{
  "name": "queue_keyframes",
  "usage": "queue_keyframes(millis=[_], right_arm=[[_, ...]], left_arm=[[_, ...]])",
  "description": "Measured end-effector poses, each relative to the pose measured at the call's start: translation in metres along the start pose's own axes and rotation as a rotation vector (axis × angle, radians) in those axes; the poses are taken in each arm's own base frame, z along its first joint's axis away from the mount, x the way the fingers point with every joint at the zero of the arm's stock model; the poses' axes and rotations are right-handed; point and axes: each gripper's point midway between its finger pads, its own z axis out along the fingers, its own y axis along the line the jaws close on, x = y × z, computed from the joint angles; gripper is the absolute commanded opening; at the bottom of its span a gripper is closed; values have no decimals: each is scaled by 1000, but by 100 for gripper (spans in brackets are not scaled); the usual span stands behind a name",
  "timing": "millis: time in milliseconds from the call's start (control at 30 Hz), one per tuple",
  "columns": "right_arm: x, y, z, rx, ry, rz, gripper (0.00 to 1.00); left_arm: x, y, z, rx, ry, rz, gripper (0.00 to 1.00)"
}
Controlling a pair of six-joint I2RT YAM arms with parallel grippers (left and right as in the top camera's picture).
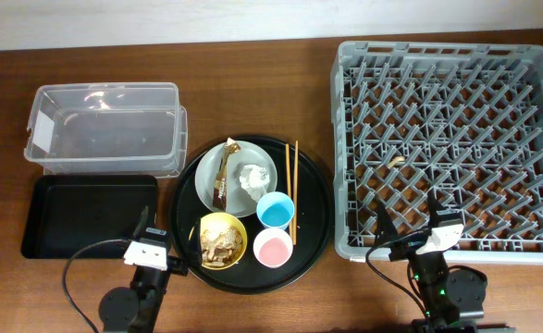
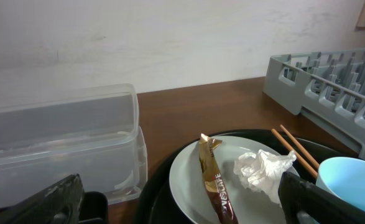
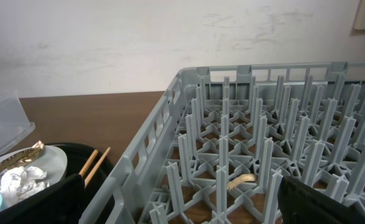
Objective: Sort waste into correct bins and load items into the dishwasher rack
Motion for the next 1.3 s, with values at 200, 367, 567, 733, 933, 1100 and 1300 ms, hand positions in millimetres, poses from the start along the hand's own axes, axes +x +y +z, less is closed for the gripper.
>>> queue_keyframes(millis=[200,367,567,733,933,1100,1300], right_arm=[[0,0,0,0,0,0,99],[0,0,0,0,0,0,98],[0,0,0,0,0,0,99],[0,0,0,0,0,0,99],[0,3,0,-20,-1,-1,99],[0,21,-2,-122,13,0,99],[-44,43,-32,-194,81,14,99]], left_arm=[[0,0,0,0,0,0,99],[0,0,0,0,0,0,99],[0,-1,0,5,0,0,99],[0,-6,0,36,-2,0,99],[-6,-15,-1,86,-27,5,99],[-39,-28,-5,164,-162,42,99],[-78,-44,-22,255,-185,29,99]])
